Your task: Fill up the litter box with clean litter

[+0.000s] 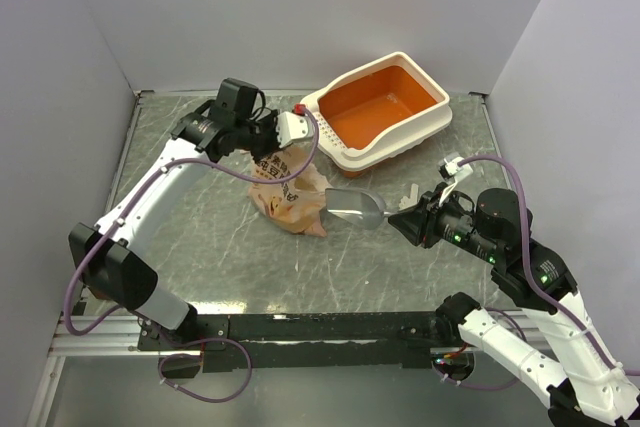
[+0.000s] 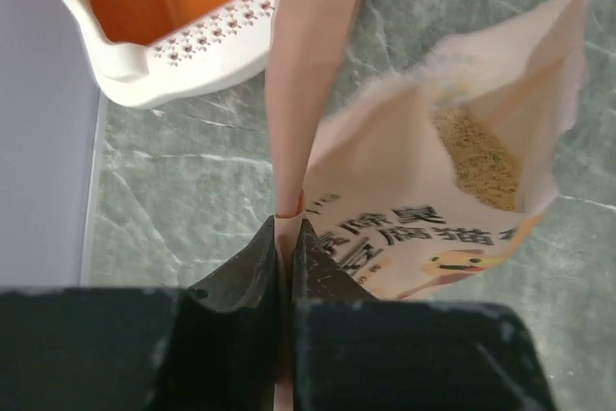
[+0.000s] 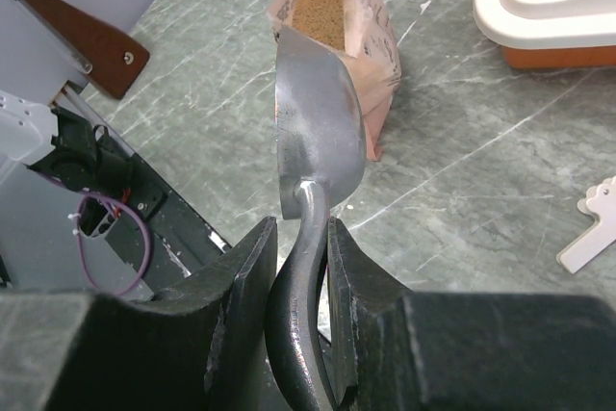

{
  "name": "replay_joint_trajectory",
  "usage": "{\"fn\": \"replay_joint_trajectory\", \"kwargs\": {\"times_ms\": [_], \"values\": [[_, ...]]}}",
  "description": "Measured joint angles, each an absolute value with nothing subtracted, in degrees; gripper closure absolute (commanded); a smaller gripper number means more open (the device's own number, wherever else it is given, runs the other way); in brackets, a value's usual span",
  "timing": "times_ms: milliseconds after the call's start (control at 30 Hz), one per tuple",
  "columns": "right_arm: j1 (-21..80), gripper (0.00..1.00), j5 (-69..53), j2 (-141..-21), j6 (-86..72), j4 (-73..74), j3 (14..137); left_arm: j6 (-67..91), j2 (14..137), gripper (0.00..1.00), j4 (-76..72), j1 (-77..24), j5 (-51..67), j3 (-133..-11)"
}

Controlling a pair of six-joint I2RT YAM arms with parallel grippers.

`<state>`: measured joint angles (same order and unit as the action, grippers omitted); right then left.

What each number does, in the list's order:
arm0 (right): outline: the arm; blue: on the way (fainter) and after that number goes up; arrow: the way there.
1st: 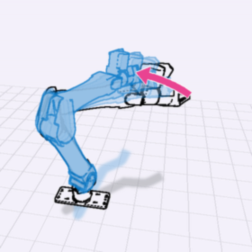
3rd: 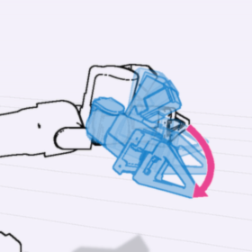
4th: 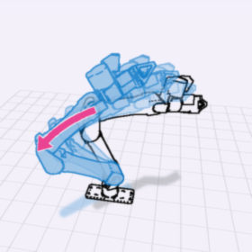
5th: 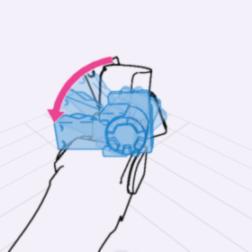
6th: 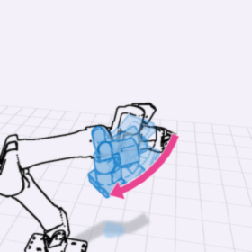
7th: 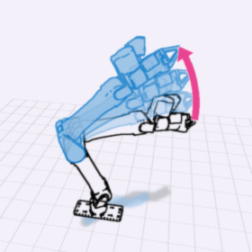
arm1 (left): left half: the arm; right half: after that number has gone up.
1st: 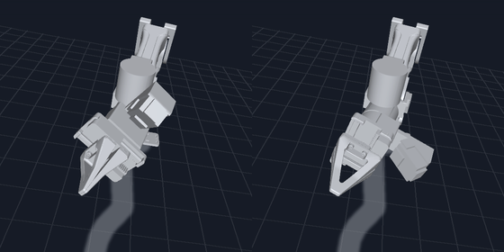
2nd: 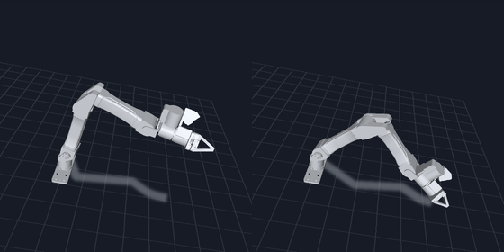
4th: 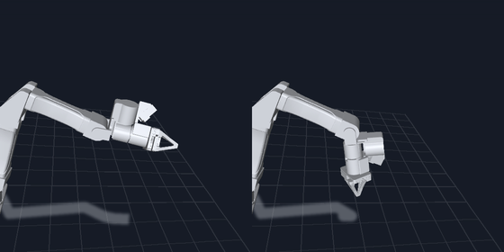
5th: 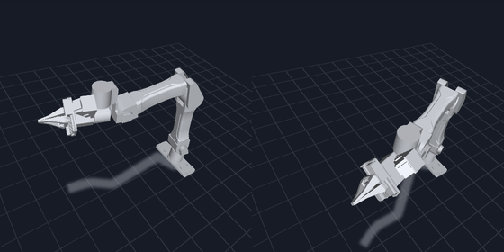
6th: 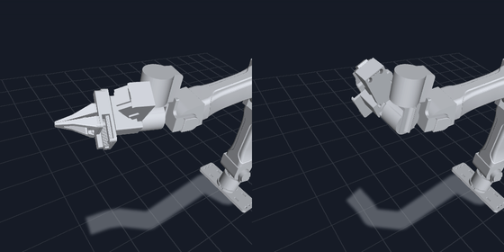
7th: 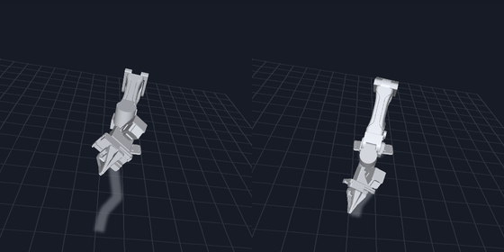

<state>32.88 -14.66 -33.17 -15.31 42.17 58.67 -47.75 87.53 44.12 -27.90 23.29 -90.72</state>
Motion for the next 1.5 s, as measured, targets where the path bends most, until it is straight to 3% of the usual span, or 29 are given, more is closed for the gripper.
{"fn": "replay_joint_trajectory", "kwargs": {"times_ms": [300, 800, 1200, 1500], "values": [[33.12, 1.0, -13.06, -33.8, -14.87, 43.62, 59.0, -42.3, 84.9, 0.99, 42.96, -30.28, 21.32, -83.55], [33.15, 1.0, -15.22, -41.52, -14.44, 45.67, 69.19, -29.1, 68.93, 0.99, 47.64, -42.06, -1.17, -77.54], [33.5, 1.0, -18.48, -50.98, -12.6, 46.5, 73.38, -25.17, 55.79, 0.99, 42.33, -45.74, -3.03, -65.04], [39.2, 1.0, -16.08, -57.32, -12.16, 46.28, 73.52, -24.01, 52.66, 0.99, 38.37, -45.84, -3.14, -61.06]]}}
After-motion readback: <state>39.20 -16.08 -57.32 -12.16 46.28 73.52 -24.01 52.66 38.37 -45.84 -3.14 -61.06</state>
